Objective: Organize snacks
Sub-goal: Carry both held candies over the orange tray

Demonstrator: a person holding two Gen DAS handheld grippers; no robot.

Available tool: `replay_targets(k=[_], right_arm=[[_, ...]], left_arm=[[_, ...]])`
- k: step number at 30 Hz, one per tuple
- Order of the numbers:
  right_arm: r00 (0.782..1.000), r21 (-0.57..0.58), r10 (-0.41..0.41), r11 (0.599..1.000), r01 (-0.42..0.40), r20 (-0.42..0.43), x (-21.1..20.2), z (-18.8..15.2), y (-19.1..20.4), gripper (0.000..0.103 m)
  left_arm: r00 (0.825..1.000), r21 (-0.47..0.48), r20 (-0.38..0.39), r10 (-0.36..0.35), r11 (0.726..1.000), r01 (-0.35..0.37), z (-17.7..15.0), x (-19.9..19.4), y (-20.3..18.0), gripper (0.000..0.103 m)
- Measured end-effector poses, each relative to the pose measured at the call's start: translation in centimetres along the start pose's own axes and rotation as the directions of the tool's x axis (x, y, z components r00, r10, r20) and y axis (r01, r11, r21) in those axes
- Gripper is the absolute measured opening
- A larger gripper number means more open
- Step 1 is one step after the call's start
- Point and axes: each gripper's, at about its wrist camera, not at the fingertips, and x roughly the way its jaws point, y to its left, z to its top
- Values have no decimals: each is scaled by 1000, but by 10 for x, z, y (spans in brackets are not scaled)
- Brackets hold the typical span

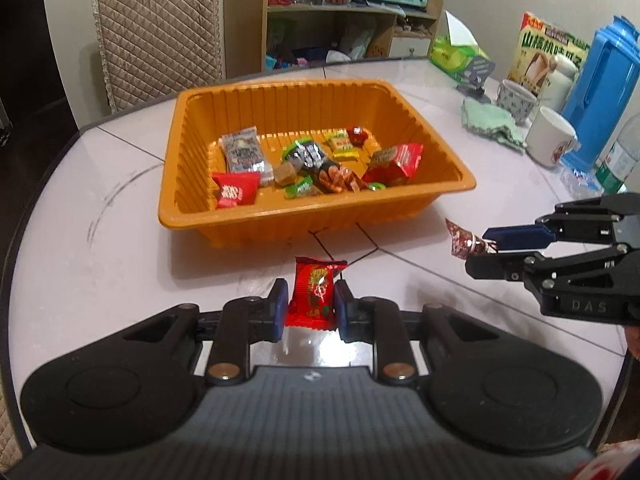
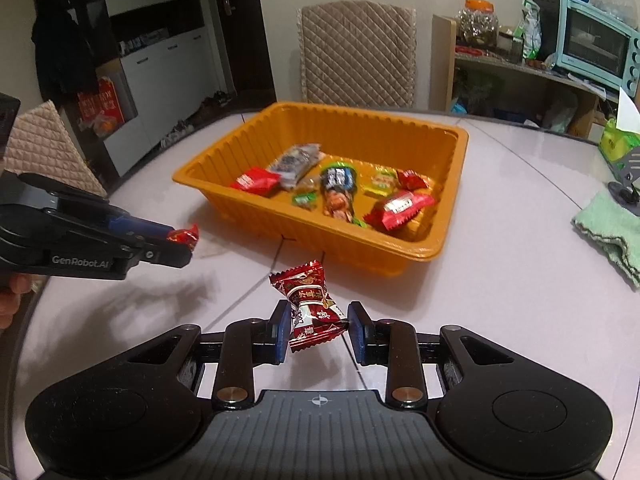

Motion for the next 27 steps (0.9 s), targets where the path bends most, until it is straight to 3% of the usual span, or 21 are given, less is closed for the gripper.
replay_targets(k=[14, 27], right_arm=[[995, 59, 50, 997, -55, 82, -14, 34, 10, 31], [990, 185, 79, 978, -100, 117, 17, 82, -19, 31]], left_arm=[[997, -7, 79, 23, 1000, -22, 33, -19, 12, 22], [993, 17, 118, 14, 1000, -16, 93, 15, 25, 22]])
